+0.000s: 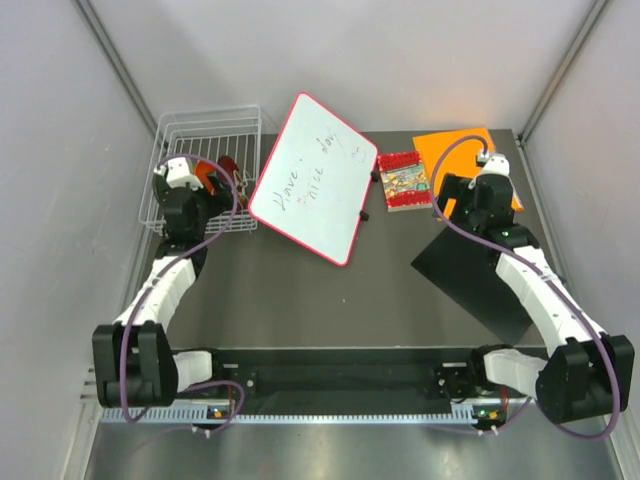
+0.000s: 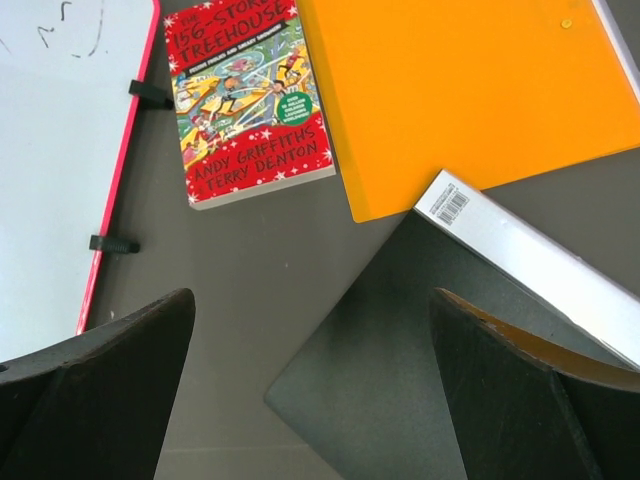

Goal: Unload the plates from the dish rack

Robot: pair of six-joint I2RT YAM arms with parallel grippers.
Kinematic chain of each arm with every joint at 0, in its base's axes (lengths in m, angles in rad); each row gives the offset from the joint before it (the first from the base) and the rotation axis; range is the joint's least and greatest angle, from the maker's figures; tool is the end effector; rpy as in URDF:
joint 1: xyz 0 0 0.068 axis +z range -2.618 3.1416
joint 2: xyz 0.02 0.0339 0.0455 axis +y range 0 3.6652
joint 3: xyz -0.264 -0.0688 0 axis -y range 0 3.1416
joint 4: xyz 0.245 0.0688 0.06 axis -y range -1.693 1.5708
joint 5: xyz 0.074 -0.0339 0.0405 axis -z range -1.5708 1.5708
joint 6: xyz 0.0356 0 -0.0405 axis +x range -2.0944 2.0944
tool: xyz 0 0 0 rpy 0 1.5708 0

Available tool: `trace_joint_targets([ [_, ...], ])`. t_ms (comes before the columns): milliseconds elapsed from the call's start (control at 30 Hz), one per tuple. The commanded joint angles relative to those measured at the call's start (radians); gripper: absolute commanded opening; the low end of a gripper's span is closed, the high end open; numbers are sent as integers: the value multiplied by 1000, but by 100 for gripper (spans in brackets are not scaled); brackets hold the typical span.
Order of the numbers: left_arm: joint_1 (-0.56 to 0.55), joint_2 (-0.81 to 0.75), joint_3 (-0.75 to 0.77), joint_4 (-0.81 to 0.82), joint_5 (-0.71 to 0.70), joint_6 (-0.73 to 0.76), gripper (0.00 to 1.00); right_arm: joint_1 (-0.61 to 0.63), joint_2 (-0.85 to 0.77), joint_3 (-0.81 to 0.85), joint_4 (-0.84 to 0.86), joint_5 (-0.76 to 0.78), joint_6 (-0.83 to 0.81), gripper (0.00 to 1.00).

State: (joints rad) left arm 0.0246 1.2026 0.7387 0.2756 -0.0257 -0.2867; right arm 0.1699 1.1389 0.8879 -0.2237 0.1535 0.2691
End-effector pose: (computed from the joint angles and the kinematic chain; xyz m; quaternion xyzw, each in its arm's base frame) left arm 0.2785 0.0078 0.2833 -0.1275 0.7598 -0.0735 0.6333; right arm 0.2560 0.0384 0.3006 0.0821 0.8480 0.0492 0.5213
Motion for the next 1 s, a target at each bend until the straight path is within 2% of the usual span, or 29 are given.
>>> trace_joint_targets([
  [0, 0, 86, 56, 207, -74, 67, 84, 14, 36, 14, 69, -17, -5, 100],
  [267, -2, 307, 171, 303, -54, 60, 81, 14, 122, 2, 116, -25, -2, 100],
  [467, 0, 416, 290, 234, -31, 52, 77, 14, 182, 8, 127, -23, -2, 100],
  [567, 0, 456, 335, 202, -23, 60, 71, 14, 196, 2, 136, -25, -4, 100],
  [700, -2, 511, 402, 149, -22, 63, 71, 14, 214, 5, 139, -22, -2, 100],
  [967, 0, 572, 430, 91, -23, 77, 69, 16, 234, 8, 141, -15, 2, 100],
])
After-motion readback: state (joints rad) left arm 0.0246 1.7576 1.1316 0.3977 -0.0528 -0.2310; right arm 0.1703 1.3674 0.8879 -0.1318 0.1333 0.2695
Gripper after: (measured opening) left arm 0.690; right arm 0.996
